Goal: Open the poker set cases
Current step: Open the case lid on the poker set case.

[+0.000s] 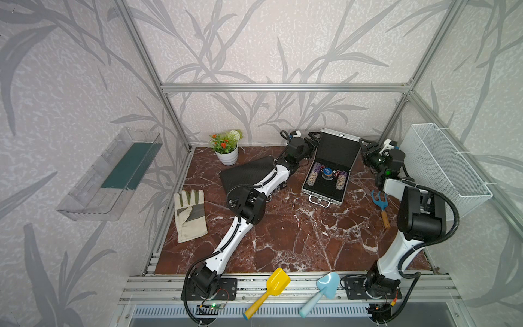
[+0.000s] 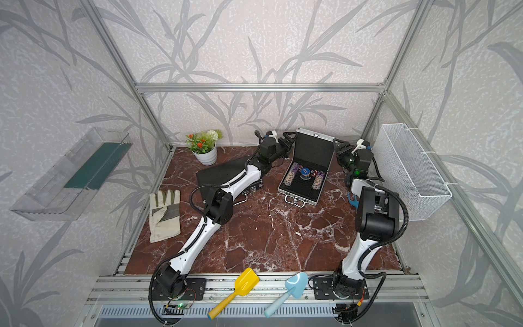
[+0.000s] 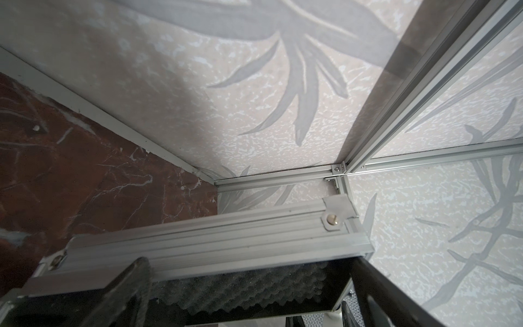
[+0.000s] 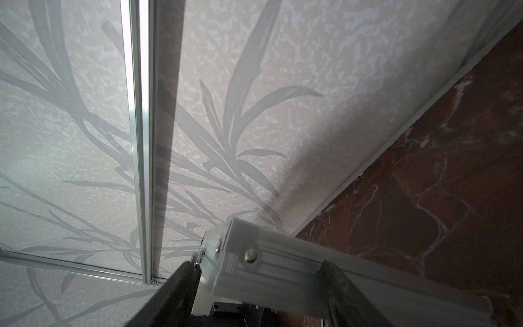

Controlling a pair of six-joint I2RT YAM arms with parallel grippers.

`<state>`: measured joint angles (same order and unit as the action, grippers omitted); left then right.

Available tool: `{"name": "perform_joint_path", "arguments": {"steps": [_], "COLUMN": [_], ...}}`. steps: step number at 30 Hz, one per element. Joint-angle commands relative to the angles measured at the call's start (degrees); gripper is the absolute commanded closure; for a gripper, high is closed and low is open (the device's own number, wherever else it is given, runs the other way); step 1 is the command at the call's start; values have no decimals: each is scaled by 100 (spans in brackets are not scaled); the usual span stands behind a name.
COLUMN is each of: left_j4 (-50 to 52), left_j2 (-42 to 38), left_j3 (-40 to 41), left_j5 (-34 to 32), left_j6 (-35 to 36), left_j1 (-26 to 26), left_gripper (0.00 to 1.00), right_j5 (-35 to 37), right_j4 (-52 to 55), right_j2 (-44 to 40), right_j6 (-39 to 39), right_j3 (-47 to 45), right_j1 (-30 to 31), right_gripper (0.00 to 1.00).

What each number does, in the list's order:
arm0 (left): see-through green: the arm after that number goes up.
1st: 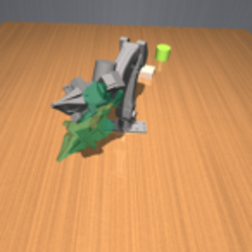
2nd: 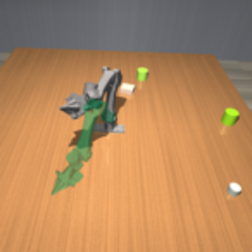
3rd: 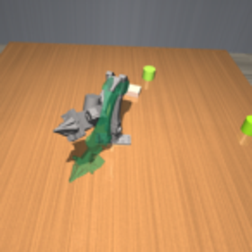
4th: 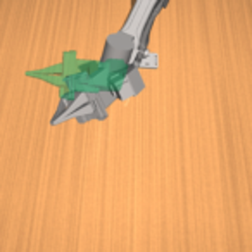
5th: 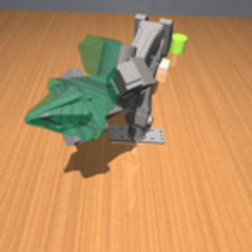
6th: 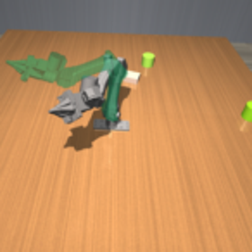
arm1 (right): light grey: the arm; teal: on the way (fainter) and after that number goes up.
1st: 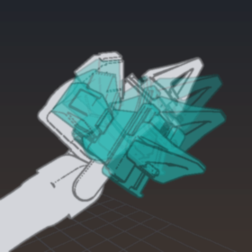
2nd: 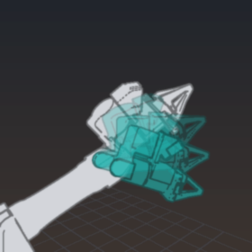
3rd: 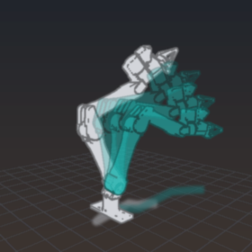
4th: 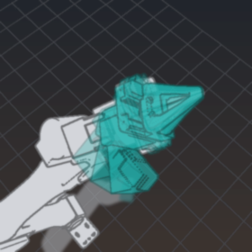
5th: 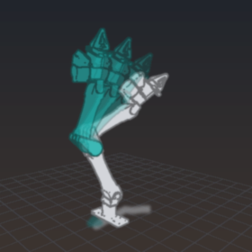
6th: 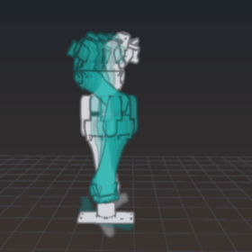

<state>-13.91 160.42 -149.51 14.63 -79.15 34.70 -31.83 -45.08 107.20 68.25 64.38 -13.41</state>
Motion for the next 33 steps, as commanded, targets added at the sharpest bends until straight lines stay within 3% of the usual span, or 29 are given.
{"name": "perform_joint_path", "arguments": {"steps": [1,6,12,22,33], "left_j4": [-3,-218,20,434,30], "left_j2": [-555,-765,-873,-166,104], "left_j3": [236,679,667,-756,-798], "left_j5": [716,796,698,281,161], "left_j6": [-108,-259,8,314,103], "left_j1": [247,292,262,-50,-147], "left_gripper": [0,1,1,0,1], "right_j5": [-483,-444,-447,-565,-641], "right_j4": [118,201,201,499,1078], "right_j2": [16,57,156,101,-173], "right_j6": [-4,-9,44,-197,-679], "right_j3": [214,317,447,544,799], "right_j1": [127,138,182,168,189], "right_gripper": [29,28,28,25,17]}}
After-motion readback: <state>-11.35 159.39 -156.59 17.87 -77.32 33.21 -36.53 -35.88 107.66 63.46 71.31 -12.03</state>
